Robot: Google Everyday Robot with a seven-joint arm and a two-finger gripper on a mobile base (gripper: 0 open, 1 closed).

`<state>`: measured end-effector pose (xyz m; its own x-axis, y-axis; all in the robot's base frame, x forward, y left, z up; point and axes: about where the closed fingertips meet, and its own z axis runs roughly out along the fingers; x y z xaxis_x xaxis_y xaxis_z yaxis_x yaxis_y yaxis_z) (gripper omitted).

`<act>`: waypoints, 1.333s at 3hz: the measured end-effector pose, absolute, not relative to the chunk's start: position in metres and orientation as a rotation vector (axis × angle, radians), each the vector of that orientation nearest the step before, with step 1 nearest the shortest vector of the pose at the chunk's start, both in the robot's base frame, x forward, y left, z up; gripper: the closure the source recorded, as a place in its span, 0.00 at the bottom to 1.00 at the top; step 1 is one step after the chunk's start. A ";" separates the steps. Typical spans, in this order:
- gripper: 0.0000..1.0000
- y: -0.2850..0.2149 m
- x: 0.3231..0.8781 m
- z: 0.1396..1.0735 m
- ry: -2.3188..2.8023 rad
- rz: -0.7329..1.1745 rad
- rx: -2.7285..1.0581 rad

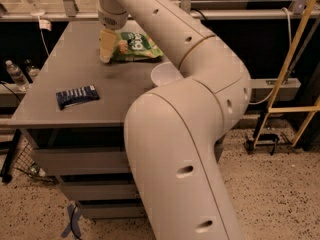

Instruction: Move green rice chip bag near rxbar blueberry

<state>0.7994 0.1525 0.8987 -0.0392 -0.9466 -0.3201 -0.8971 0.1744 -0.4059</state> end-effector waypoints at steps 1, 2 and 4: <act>0.00 0.162 0.805 0.882 1.955 -0.057 -1.742; 0.16 0.167 0.808 0.867 1.966 0.000 -1.757; 0.62 0.166 0.809 0.876 1.916 0.091 -1.754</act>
Offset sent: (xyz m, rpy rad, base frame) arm 0.0271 0.0179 -0.0329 0.0718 0.1263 0.0387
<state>0.8093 0.1656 0.8759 -0.0114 -0.9054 -0.4244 -0.9417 0.1525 -0.3000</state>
